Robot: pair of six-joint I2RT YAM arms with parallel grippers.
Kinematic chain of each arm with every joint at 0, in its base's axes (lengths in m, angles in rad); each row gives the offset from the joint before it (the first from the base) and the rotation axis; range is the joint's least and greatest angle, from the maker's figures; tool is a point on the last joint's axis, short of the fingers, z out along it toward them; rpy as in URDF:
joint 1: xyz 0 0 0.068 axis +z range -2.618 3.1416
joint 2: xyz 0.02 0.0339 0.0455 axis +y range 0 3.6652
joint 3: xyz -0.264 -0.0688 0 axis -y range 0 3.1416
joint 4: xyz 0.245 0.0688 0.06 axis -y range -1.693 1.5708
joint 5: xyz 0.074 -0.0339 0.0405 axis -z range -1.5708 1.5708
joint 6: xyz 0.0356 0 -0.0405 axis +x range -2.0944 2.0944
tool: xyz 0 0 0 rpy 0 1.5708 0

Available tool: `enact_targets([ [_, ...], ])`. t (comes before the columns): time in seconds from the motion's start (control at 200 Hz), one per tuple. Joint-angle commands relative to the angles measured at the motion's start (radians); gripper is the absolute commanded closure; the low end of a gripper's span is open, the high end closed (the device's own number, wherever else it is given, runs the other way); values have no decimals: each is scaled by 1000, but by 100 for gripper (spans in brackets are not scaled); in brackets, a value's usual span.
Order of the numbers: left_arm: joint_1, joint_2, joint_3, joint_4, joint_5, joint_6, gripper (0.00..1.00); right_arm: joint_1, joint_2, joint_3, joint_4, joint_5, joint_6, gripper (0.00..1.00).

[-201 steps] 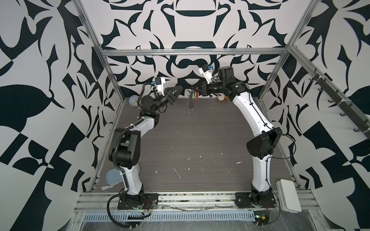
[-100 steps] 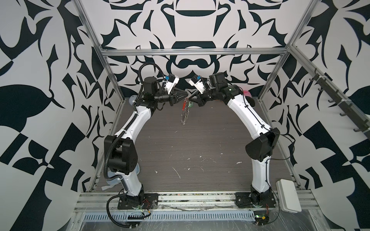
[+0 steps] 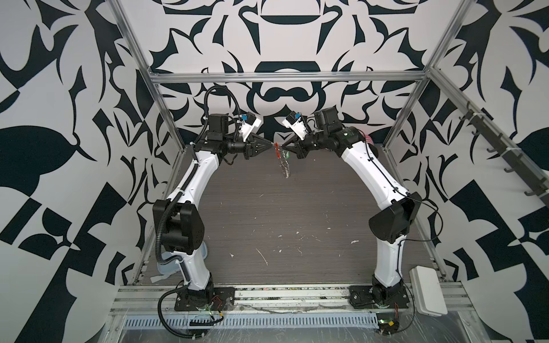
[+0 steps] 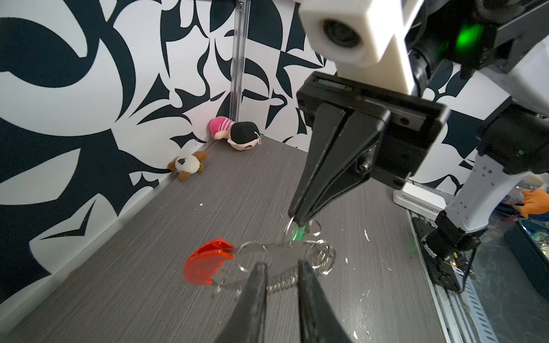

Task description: Put the keys on the keyring

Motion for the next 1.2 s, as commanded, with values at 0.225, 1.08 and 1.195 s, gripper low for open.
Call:
enact_targets([
  [0.225, -5, 29, 51, -146, 64, 69, 78, 39, -23, 80, -37, -42, -52, 100],
  [1.08, -11, 46, 80, -143, 121, 46, 77, 57, 8, 129, -4, -68, -20, 100],
  [1.195, -12, 49, 80, -150, 129, 43, 82, 56, 8, 132, 3, -65, -19, 100],
])
